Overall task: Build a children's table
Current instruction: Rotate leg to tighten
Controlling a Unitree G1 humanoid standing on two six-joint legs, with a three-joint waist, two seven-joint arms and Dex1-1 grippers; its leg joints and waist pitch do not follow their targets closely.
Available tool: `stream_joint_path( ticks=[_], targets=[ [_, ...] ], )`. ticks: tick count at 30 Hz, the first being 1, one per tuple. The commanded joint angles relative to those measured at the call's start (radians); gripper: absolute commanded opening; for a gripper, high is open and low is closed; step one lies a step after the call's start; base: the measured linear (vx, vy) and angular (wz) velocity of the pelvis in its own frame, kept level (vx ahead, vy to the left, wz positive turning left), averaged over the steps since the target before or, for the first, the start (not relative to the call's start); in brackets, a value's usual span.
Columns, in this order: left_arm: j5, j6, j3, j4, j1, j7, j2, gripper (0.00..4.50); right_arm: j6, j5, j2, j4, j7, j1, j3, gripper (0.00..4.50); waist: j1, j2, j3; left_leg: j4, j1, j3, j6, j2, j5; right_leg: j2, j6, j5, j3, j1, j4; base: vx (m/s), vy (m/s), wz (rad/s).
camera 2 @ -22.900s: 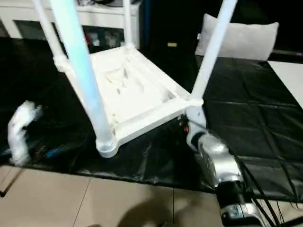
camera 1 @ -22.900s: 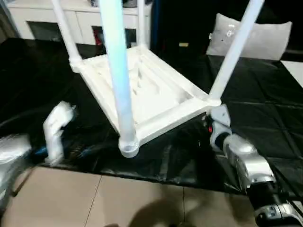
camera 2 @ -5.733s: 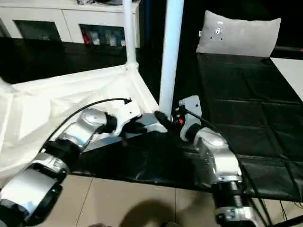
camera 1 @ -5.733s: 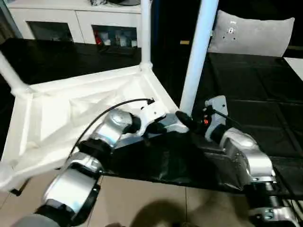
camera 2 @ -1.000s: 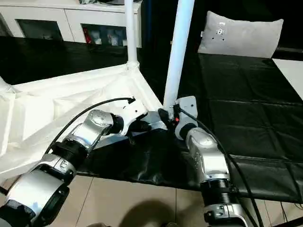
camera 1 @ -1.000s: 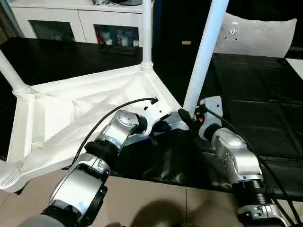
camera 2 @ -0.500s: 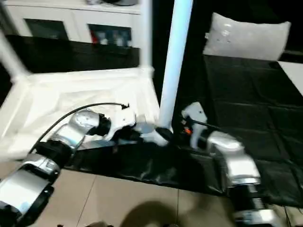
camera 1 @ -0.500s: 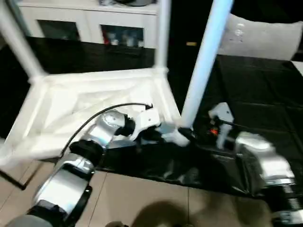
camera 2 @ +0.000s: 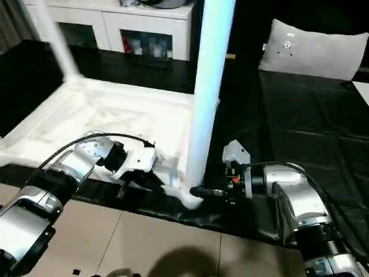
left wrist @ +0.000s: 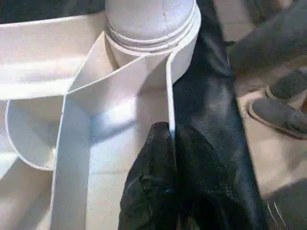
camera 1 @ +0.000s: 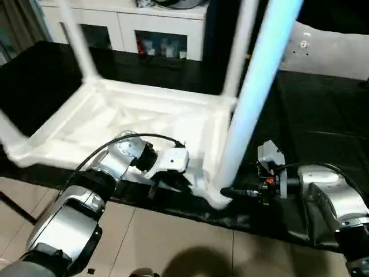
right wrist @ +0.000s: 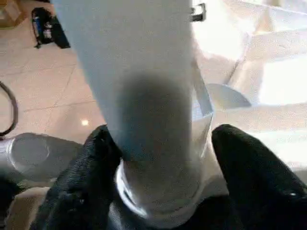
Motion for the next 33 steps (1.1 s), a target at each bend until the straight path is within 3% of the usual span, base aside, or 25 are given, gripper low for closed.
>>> stream_joint_path(
  ticks=[1,10,16,17,18,19,20,22,23,25,28,31,33],
  targets=[
    [0.009,-0.03,-0.03,-0.03,0.007,-0.042,-0.004,0.0,0.004,0.016,0.003,0.008,0.017,-0.017,0.001,2.97,-0.004,-0.007,-0.077,-0.066,0.007,-0.006,0.077,0.045,-0.169,-0.076,-0.201,-0.275,0.05,0.06,-0.06,0.0,0.0,0.0],
    [0.002,-0.042,-0.026,-0.022,0.007,-0.06,-0.001,0.0,0.045,0.048,-0.002,-0.008,0.057,-0.01,0.01,2.15,-0.002,-0.007,-0.078,-0.065,0.006,-0.007,0.076,0.044,-0.159,-0.074,-0.2,-0.259,0.049,0.061,-0.058,0.0,0.0,0.0],
    [-0.019,0.041,0.017,-0.011,0.003,0.0,-0.02,0.0,0.125,0.102,0.04,-0.064,-0.008,0.019,-0.025,2.01,-0.002,-0.006,-0.075,-0.068,0.006,-0.006,0.064,0.043,-0.173,-0.074,-0.182,-0.31,0.048,0.061,-0.066,0.0,0.0,0.0],
    [-0.019,0.103,0.044,0.005,-0.008,0.092,-0.047,0.0,0.148,0.098,0.082,-0.087,-0.101,0.034,-0.037,2.0,-0.003,-0.006,-0.074,-0.069,0.007,-0.007,0.056,0.042,-0.184,-0.073,-0.169,-0.339,0.047,0.06,-0.068,0.0,0.0,0.0],
    [-0.019,0.103,0.044,0.005,-0.008,0.092,-0.047,0.0,0.148,0.098,0.082,-0.087,-0.101,0.034,-0.037,2.0,-0.002,-0.005,-0.073,-0.07,0.009,-0.008,0.051,0.043,-0.184,-0.073,-0.165,-0.345,0.047,0.057,-0.069,0.0,0.0,0.0],
    [-0.021,0.164,0.069,0.014,-0.017,0.19,-0.08,0.0,0.136,0.036,0.143,-0.078,-0.264,0.033,-0.045,2.0,-0.008,-0.006,-0.072,-0.072,0.006,-0.01,0.041,0.041,-0.192,-0.073,-0.157,-0.366,0.046,0.059,-0.07,0.0,0.0,0.0],
    [-0.019,0.183,0.074,0.015,-0.019,0.222,-0.09,0.0,0.134,0.01,0.165,-0.069,-0.325,0.028,-0.047,2.0,-0.013,-0.005,-0.068,-0.073,0.012,-0.01,0.024,0.036,-0.218,-0.072,-0.138,-0.424,0.042,0.053,-0.079,0.0,0.0,0.0],
    [-0.016,0.207,0.079,0.014,-0.021,0.259,-0.102,0.0,0.139,-0.013,0.191,-0.063,-0.389,0.023,-0.052,1.99,-0.023,-0.008,-0.068,-0.074,0.01,-0.013,0.012,0.031,-0.229,-0.075,-0.116,-0.474,0.039,0.058,-0.085,0.0,0.0,0.0],
    [-0.015,0.246,0.088,0.009,-0.022,0.301,-0.122,0.0,0.153,-0.032,0.228,-0.06,-0.467,0.016,-0.065,1.99,-0.036,-0.005,-0.068,-0.074,0.01,-0.014,0.014,0.027,-0.232,-0.074,-0.097,-0.502,0.038,0.057,-0.093,0.0,0.0,0.0],
    [-0.012,0.323,0.109,-0.001,-0.024,0.405,-0.168,0.0,0.173,-0.071,0.297,-0.055,-0.61,0.0,-0.082,1.97,-0.054,-0.005,-0.068,-0.075,0.007,-0.015,0.01,0.029,-0.224,-0.07,-0.11,-0.474,0.039,0.054,-0.088,0.0,0.0,0.0],
    [-0.011,0.373,0.125,-0.007,-0.025,0.484,-0.205,0.0,0.184,-0.102,0.353,-0.04,-0.742,-0.017,-0.107,1.96,-0.068,-0.004,-0.07,-0.071,0.007,-0.013,0.024,0.023,-0.219,-0.069,-0.114,-0.466,0.038,0.054,-0.093,0.0,0.0,0.0],
    [-0.007,0.413,0.154,0.007,-0.042,0.619,-0.259,0.0,0.183,-0.129,0.452,-0.015,-0.951,-0.037,-0.156,1.96,-0.074,-0.003,-0.074,-0.072,0.004,-0.013,0.036,0.024,-0.189,-0.067,-0.13,-0.398,0.041,0.055,-0.086,0.0,0.0,0.0],
    [-0.008,0.413,0.163,0.021,-0.054,0.65,-0.274,0.0,0.154,-0.151,0.457,-0.012,-0.957,-0.039,-0.138,1.96,-0.075,-0.001,-0.076,-0.072,0.004,-0.012,0.041,0.026,-0.178,-0.065,-0.144,-0.347,0.042,0.057,-0.08,0.0,0.0,0.0]
  ],
)
